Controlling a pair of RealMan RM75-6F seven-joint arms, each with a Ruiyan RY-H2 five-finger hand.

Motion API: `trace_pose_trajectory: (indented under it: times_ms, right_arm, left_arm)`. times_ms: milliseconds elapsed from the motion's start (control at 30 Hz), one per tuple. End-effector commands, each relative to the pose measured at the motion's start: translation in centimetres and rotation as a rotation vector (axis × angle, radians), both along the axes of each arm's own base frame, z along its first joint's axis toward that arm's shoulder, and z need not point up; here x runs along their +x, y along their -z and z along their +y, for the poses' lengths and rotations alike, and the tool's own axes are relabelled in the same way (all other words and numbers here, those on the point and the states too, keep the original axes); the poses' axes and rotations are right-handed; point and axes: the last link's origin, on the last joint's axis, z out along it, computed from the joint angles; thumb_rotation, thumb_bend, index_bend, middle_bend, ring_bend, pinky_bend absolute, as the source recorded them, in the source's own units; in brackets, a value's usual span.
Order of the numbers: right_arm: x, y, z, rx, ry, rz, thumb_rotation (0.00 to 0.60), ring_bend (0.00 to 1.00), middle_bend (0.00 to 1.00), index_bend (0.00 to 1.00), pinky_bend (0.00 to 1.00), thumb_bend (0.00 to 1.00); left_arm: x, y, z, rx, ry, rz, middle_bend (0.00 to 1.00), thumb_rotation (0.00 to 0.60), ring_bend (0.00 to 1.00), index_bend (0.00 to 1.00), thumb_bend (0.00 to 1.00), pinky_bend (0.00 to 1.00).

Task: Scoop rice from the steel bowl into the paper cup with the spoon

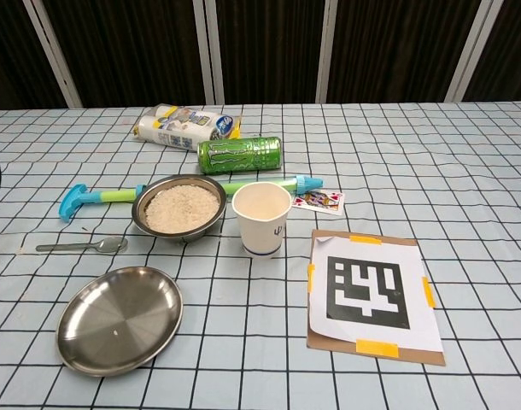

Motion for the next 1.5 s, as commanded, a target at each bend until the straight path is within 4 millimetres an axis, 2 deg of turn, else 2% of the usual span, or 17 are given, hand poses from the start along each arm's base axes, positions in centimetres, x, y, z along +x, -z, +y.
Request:
trace_pose_trajectory:
  times_ms: [33,667,1500]
  right_arm:
    - [0.0,0.0,0.0,0.000,0.000,0.000,0.600,0.00,0.00,0.00,0.00,0.38]
    - [0.0,0.0,0.0,-0.006,-0.005,-0.002,0.600,0.00,0.00,0.00,0.00,0.38]
    - [0.0,0.0,0.1,-0.017,-0.012,-0.003,0.600,0.00,0.00,0.00,0.00,0.38]
  left_arm:
    - [0.1,1.2,0.4,-0.020,-0.012,0.014,0.99,0.600,1.00,0.51,0.36,1.00]
    - [-0.2,4.8,1.1,-0.062,-0.063,0.047,0.99,0.600,1.00,0.50,0.40,1.00]
    - [0.4,7.4,2.2,-0.091,-0.078,0.062,0.99,0.600,1.00,0.50,0.40,1.00]
